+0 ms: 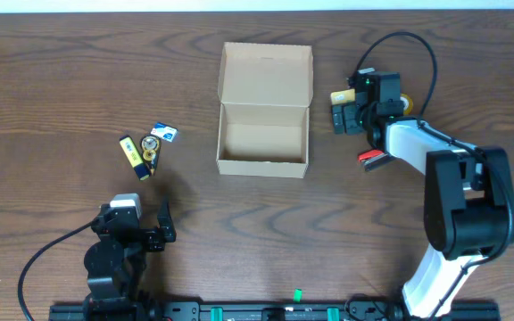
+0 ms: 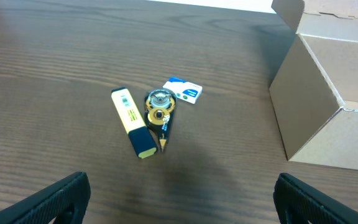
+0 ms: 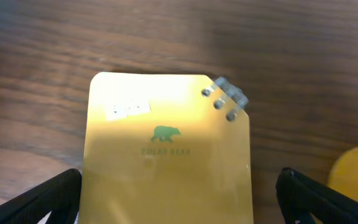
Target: Pack container
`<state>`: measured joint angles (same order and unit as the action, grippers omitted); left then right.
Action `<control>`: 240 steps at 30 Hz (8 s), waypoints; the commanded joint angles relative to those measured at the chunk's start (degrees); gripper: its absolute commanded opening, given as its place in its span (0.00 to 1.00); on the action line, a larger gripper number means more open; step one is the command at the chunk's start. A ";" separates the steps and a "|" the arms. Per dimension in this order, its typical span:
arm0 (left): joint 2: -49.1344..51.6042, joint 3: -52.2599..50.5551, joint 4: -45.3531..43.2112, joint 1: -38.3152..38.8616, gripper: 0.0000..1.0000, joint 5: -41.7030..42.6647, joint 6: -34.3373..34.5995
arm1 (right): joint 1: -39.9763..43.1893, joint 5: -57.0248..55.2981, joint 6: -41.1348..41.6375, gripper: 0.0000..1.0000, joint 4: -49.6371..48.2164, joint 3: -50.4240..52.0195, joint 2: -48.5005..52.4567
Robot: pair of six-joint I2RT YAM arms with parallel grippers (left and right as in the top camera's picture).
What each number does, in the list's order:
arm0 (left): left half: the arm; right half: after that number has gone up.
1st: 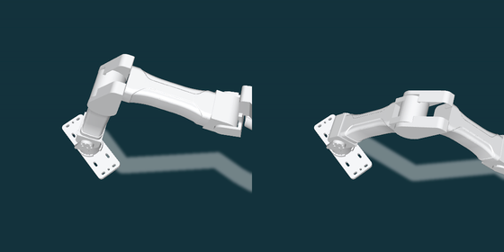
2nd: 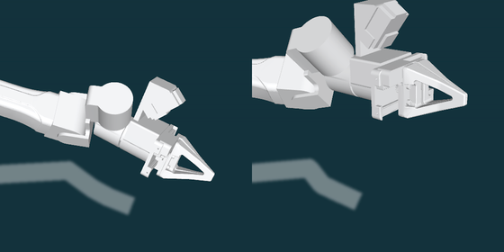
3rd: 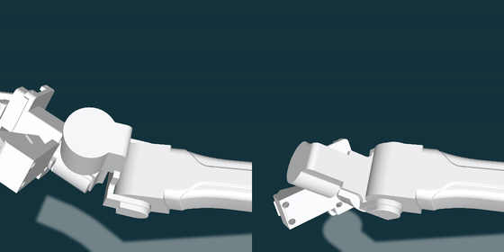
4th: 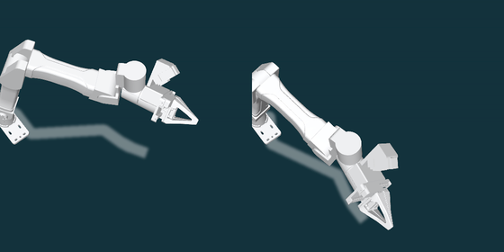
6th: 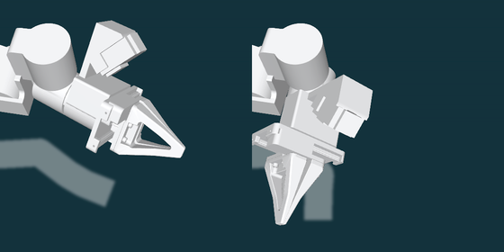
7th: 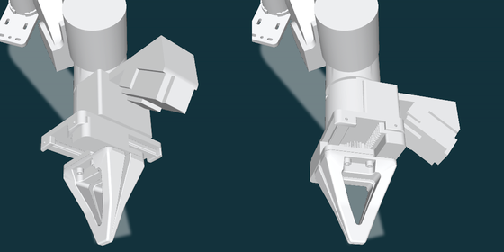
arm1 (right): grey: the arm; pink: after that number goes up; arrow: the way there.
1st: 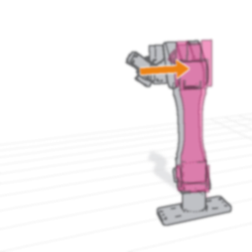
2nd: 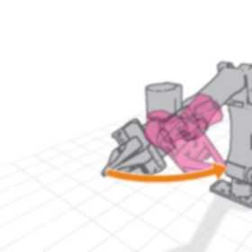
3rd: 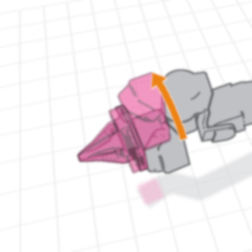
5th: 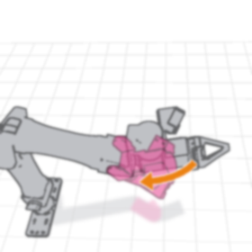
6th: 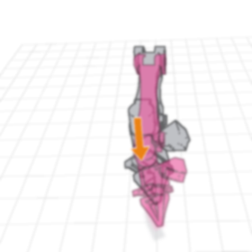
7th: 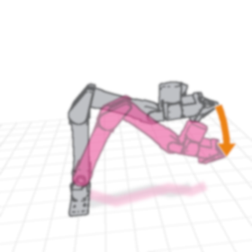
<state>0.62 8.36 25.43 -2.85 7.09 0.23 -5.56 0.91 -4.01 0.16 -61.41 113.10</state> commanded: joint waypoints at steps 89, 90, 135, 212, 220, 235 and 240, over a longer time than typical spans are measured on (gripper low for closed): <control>-0.37 -1.07 -0.02 -0.02 0.95 -0.02 0.44 | -40.39 -17.68 51.98 0.48 5.99 -1.60 -9.20; -0.37 -1.07 -0.02 -0.02 0.95 -0.02 0.44 | -40.39 -17.18 51.98 0.49 5.97 -1.60 -9.20; -0.37 -1.05 -0.02 -0.02 0.95 -0.02 0.44 | -28.57 -13.00 41.20 0.80 35.95 -1.60 -26.14; -0.37 -1.07 -0.02 -0.02 0.95 -0.02 0.44 | -26.69 -10.43 38.21 0.68 33.07 -2.91 -18.88; -0.37 -1.07 -0.02 -0.02 0.95 -0.02 0.44 | -24.76 -20.11 30.58 0.88 39.12 -13.75 -27.71; -0.37 -1.07 -0.02 -0.02 0.95 -0.02 0.44 | -1.09 -18.78 13.84 0.99 34.73 -14.19 -25.03; -0.37 -1.07 -0.02 -0.02 0.95 -0.02 0.44 | 1.46 -18.21 13.79 0.99 33.73 -14.19 -20.81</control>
<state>0.62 8.36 25.43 -2.85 7.09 0.23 -4.67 -18.39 11.75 33.65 -75.68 90.91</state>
